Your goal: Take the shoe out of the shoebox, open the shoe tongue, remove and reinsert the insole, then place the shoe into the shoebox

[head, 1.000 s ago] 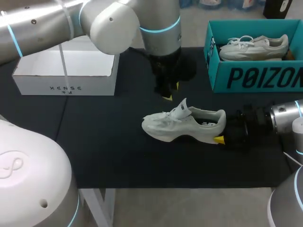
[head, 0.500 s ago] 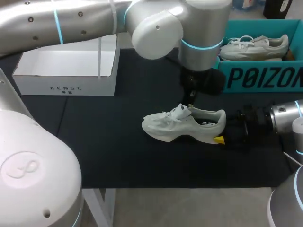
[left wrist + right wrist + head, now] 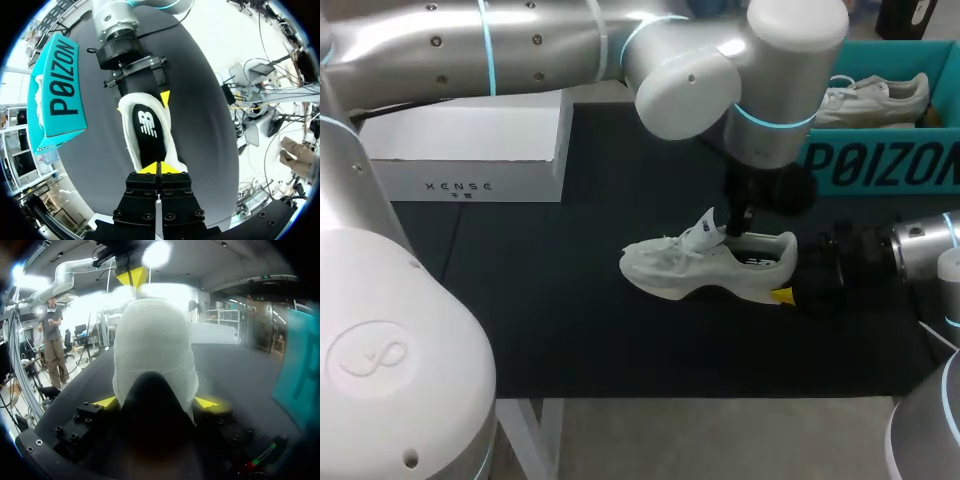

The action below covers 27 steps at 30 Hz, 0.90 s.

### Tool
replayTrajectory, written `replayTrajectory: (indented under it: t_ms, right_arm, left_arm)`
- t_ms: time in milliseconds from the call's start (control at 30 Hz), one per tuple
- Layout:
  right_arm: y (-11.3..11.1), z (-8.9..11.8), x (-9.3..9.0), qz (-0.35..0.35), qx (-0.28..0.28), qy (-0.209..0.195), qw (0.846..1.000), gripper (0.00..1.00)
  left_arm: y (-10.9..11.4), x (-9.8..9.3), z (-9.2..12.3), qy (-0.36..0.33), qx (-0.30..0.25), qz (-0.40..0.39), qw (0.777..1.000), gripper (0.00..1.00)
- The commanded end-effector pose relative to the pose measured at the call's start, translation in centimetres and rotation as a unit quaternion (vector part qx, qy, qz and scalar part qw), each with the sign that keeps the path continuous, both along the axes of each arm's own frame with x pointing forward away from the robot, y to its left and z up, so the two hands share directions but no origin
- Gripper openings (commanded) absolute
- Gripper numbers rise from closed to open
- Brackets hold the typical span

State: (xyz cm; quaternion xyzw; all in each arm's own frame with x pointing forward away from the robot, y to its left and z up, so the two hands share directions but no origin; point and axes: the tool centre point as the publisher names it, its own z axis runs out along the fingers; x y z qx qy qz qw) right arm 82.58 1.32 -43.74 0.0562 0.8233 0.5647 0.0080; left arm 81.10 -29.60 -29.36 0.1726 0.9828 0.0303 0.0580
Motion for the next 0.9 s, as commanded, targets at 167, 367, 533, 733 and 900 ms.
replayTrajectory:
  t_ms: [167, 367, 533, 733, 900]
  right_arm:
    - [0.3, -0.7, 0.2, 0.000, -0.001, 0.001, 1.000, 0.00]
    - [0.3, -0.7, 0.2, 0.000, -0.001, 0.001, 1.000, 0.00]
    - [0.3, -0.7, 0.2, 0.000, -0.001, 0.001, 1.000, 0.00]
    - [0.3, -0.7, 0.2, 0.000, -0.001, 0.001, 1.000, 0.00]
    - [0.3, -0.7, 0.2, 0.000, -0.001, 0.001, 1.000, 0.00]
  left_arm:
    - [-0.7, 0.3, -3.1, 0.003, 0.025, 0.003, 1.000, 0.00]
    - [-0.5, 0.6, -4.7, 0.009, 0.034, 0.007, 0.999, 0.00]
    - [0.0, 0.4, -5.6, 0.014, 0.044, 0.011, 0.999, 0.00]
    - [0.8, -0.1, -6.7, 0.023, 0.053, 0.016, 0.998, 0.00]
    - [0.9, -0.3, -7.4, 0.027, 0.059, 0.016, 0.998, 0.00]
